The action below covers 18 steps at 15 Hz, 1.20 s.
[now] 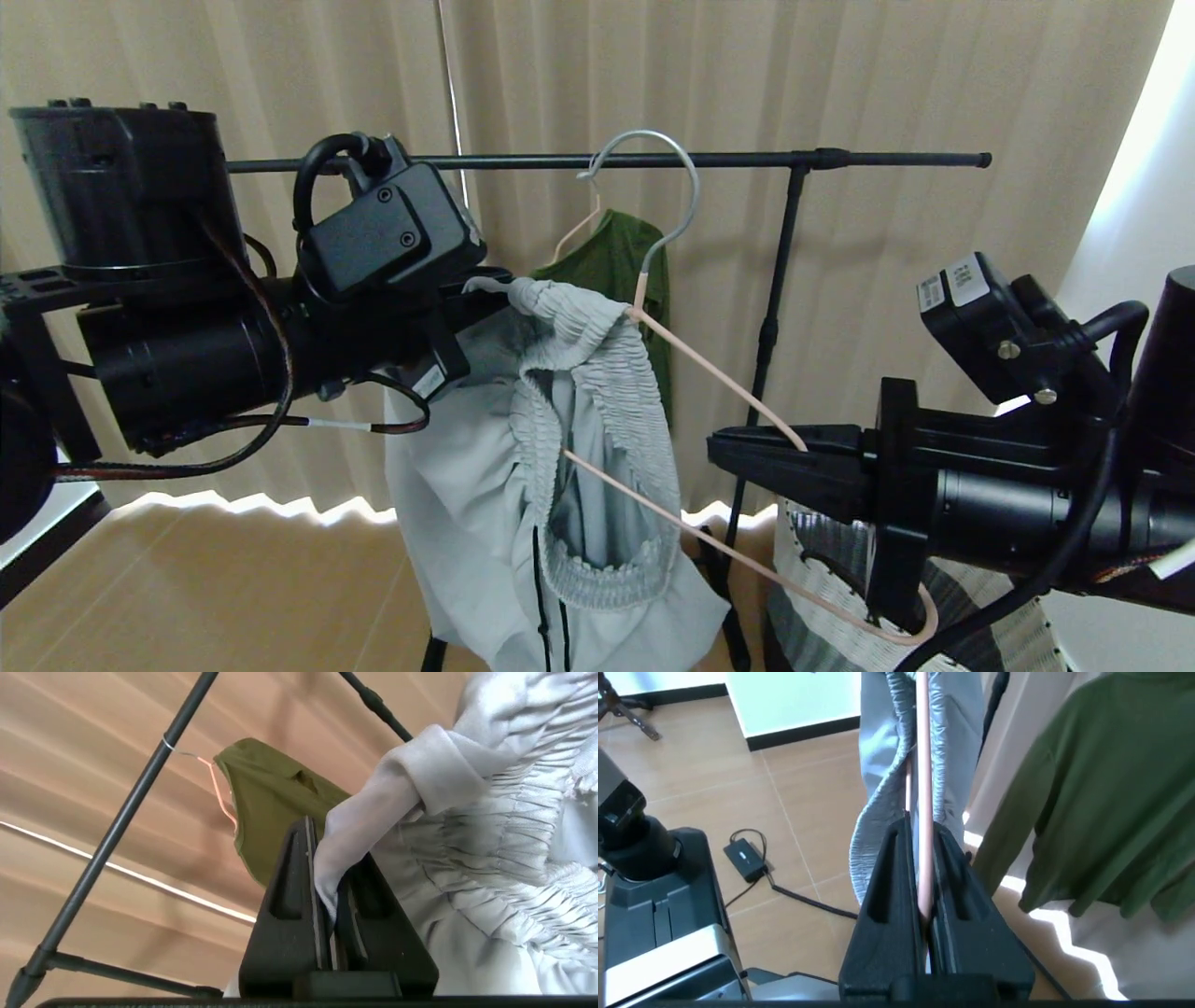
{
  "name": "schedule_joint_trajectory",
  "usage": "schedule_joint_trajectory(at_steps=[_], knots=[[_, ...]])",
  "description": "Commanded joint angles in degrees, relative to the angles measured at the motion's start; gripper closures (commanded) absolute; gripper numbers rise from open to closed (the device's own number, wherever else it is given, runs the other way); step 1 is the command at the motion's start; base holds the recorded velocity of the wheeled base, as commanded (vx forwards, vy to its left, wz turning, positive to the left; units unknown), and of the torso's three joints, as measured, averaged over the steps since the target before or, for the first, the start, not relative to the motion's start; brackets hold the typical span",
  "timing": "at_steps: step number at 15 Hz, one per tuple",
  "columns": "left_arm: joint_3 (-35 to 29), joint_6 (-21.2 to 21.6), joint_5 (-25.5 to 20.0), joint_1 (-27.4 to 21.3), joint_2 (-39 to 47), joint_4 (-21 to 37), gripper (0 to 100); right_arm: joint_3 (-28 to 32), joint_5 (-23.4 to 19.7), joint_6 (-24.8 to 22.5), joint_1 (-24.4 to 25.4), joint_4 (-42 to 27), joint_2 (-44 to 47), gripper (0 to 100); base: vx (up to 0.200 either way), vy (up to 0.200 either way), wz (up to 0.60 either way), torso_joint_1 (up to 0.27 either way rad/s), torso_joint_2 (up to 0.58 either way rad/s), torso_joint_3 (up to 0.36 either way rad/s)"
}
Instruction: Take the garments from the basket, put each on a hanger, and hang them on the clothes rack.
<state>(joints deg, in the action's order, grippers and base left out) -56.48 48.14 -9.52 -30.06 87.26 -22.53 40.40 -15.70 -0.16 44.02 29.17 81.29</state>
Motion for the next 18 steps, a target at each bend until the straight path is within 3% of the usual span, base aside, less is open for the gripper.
schedule_joint_trajectory(at_steps=[1,4,5,9,10,13,15,18], knots=[[0.6,-0.2,-0.1,0.0,-0.4,-0.1,100,-0.1,0.1,0.0,-0.3,0.1,-0.3,100,0.0,0.0,0.0,0.0,0.0,0.0],[1.4,-0.4,0.0,0.1,-0.8,-1.6,100,-0.1,0.1,0.1,-1.4,-0.4,-0.8,100,0.0,0.0,0.0,0.0,0.0,0.0],[1.5,-0.5,0.0,0.1,-0.8,-1.6,100,-0.1,0.2,0.1,-1.4,-0.3,-0.7,0,0.0,0.0,0.0,0.0,0.0,0.0],[2.7,-0.5,2.5,0.3,-1.0,-1.6,100,-0.1,0.6,0.0,-3.7,0.3,-0.7,0,0.0,0.0,0.0,0.0,0.0,0.0],[4.2,-0.9,7.4,1.8,-1.8,-1.6,100,-0.2,0.7,0.0,-5.5,0.2,-1.0,0,0.0,0.0,0.0,0.0,0.0,0.0],[6.6,-3.1,16.1,2.2,-3.4,-1.5,100,-1.7,2.1,-0.1,-8.2,0.3,-1.3,0,0.0,0.0,0.0,0.0,0.0,0.0],[7.8,-5.5,24.0,2.2,-4.0,-1.4,100,-4.0,6.6,-0.4,-8.2,0.1,-1.7,0,0.0,0.0,0.0,0.0,0.0,0.0],[7.3,-10.3,26.3,2.1,-3.7,-1.5,100,-7.1,7.9,0.0,-7.6,0.3,-1.3,0,0.0,0.0,0.0,0.0,0.0,0.0]])
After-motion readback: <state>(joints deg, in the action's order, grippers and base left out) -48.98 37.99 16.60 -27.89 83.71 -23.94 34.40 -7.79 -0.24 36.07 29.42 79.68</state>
